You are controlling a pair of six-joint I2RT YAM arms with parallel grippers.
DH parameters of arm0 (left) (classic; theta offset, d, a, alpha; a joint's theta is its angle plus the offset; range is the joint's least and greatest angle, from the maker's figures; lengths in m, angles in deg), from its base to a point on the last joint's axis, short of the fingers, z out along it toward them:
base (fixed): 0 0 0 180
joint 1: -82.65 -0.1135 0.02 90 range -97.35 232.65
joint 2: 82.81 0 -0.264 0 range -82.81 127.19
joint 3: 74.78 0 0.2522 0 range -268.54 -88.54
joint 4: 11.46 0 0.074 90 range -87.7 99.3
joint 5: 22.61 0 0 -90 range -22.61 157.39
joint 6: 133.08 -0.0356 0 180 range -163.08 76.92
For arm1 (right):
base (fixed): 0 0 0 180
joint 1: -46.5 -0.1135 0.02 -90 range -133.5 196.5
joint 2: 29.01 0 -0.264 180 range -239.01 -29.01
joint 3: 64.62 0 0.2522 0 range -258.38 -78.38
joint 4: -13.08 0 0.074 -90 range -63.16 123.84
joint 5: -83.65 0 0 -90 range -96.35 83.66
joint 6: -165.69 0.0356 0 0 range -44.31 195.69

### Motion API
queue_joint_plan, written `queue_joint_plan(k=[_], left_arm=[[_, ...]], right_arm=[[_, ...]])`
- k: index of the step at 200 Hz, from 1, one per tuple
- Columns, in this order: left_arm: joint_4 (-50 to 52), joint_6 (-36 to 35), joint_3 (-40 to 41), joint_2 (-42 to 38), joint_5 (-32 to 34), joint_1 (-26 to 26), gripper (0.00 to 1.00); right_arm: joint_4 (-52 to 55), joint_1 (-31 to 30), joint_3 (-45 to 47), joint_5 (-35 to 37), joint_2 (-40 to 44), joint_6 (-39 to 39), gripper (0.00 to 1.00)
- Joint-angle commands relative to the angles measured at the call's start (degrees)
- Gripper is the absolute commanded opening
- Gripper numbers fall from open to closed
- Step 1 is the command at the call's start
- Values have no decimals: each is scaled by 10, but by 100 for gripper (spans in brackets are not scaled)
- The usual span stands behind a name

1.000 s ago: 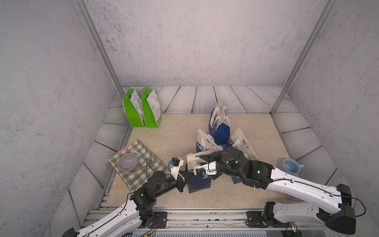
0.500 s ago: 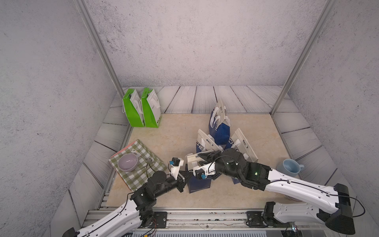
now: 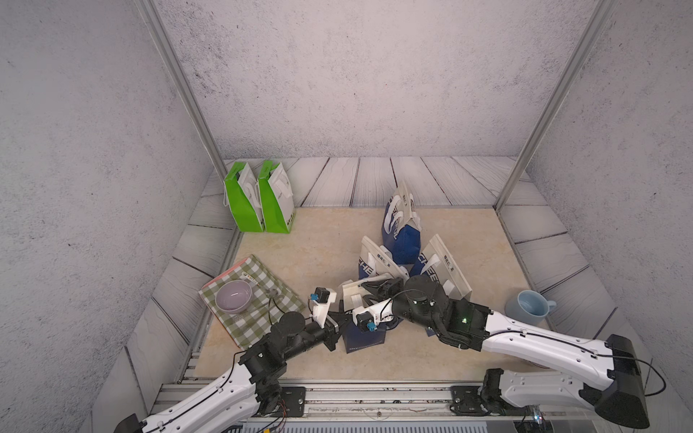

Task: Open the takeout bag
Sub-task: Open the takeout bag at the center of the board.

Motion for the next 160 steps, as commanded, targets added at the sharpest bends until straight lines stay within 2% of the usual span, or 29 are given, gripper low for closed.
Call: queue_joint_plan(k=[1, 48, 88, 109, 131, 160], left_arm=[[7, -6, -11, 5, -3, 2, 0], [6, -6, -10, 5, -3, 2, 0], [5, -5, -9, 6, -3, 2, 0], [4, -5, -8, 5, -3, 2, 0], [6, -5, -9, 4, -3, 2, 0], [5, -3, -8, 4, -4, 2, 0]], right_arm=[[-30, 0, 9, 8, 3, -11, 39], [-103, -1, 12, 71, -15, -27, 39], [-105, -1, 1, 96, -26, -29, 36], [-109, -1, 1, 102, -26, -22, 32], [-107, -2, 0, 101, -26, -21, 24], [-108, -1, -1, 105, -28, -17, 20]])
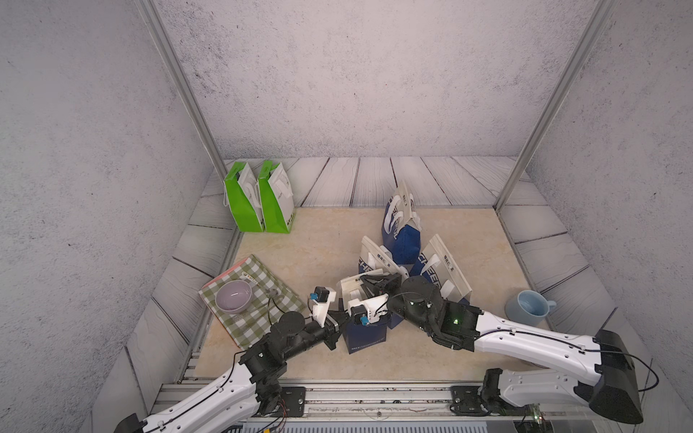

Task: Open the takeout bag
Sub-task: Open the takeout bag at the center of the board.

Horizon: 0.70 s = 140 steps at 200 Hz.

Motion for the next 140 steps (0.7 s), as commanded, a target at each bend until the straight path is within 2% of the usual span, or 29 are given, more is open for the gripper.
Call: queue_joint_plan(k=[1, 45, 65, 140], left_arm=[[15, -3, -8, 2, -7, 2, 0], [15, -2, -8, 4, -7, 2, 0], [14, -2, -7, 4, -7, 2, 0], [19, -3, -8, 1, -7, 2, 0]], right_arm=[[-18, 2, -12, 27, -2, 9, 20], [-4, 2, -23, 28, -5, 17, 9], [6, 2, -33, 32, -7, 31, 0], [123, 5, -123, 21, -17, 98, 0]])
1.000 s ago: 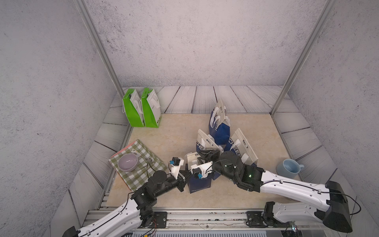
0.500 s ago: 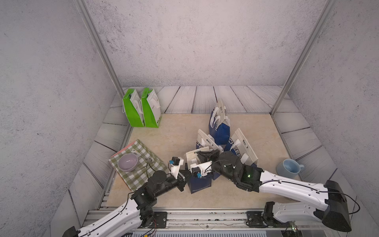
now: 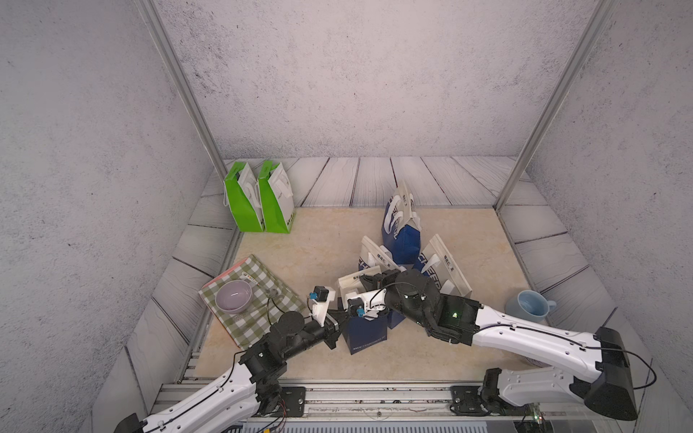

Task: Open the takeout bag
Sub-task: Open the takeout bag at the center of the board.

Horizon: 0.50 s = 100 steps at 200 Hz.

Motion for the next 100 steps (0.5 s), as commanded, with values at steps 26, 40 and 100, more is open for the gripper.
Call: queue_joint_plan(k=[26, 40, 100], left_arm=[[29, -5, -8, -3, -11, 2, 0], [33, -5, -8, -7, -10, 2, 0], [42, -8, -7, -18, -8, 2, 0]], right_arm=[[60, 7, -71, 1, -2, 45, 0], [72, 8, -84, 0, -5, 53, 0], [137, 27, -137, -39, -28, 75, 0]])
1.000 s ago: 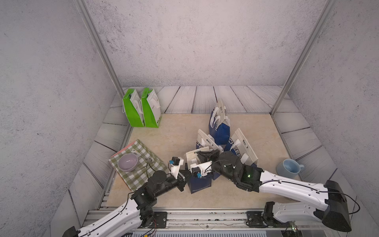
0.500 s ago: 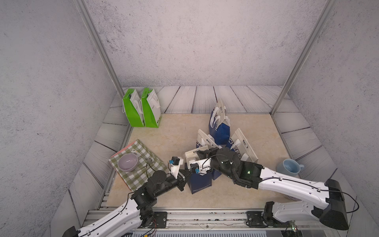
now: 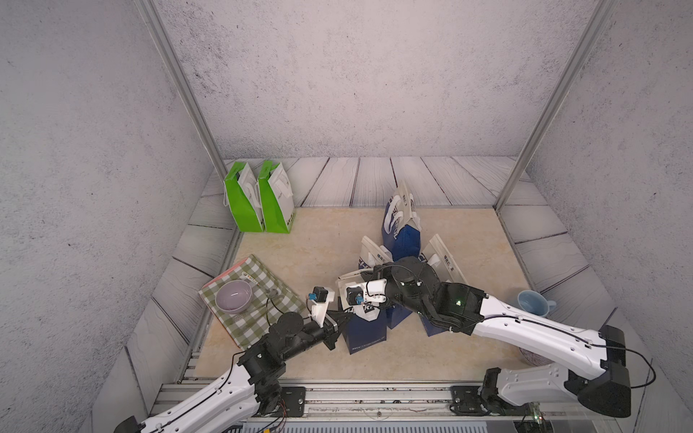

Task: Open the takeout bag
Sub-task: Open the takeout bag at the center of the board.

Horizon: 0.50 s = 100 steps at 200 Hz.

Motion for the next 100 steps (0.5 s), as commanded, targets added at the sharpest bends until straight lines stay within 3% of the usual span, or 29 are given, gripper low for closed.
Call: queue_joint_plan(k=[1, 100], left_arm=[[27, -8, -7, -4, -8, 2, 0], [32, -12, -8, -4, -2, 2, 0]], right_arm=[[11, 14, -38, -19, -1, 21, 0], [148, 52, -156, -106, -55, 14, 0]])
